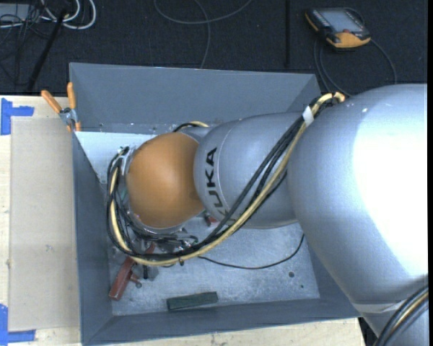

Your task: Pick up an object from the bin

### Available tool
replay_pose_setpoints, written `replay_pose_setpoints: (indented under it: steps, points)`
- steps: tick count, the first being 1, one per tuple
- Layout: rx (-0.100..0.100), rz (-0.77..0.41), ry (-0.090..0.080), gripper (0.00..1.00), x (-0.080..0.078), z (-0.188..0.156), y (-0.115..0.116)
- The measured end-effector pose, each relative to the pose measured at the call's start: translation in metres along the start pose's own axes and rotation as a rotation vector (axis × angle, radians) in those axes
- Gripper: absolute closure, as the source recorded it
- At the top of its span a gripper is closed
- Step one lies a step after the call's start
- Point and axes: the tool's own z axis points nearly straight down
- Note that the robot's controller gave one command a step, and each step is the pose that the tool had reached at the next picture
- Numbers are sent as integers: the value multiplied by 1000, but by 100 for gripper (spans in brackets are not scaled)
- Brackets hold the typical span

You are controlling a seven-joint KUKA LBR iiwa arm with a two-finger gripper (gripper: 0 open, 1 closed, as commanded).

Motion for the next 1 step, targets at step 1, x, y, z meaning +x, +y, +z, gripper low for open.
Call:
replay_pose_setpoints:
  steps: [1]
  points:
    - [1,-29,-6,100,10,-147,-9]
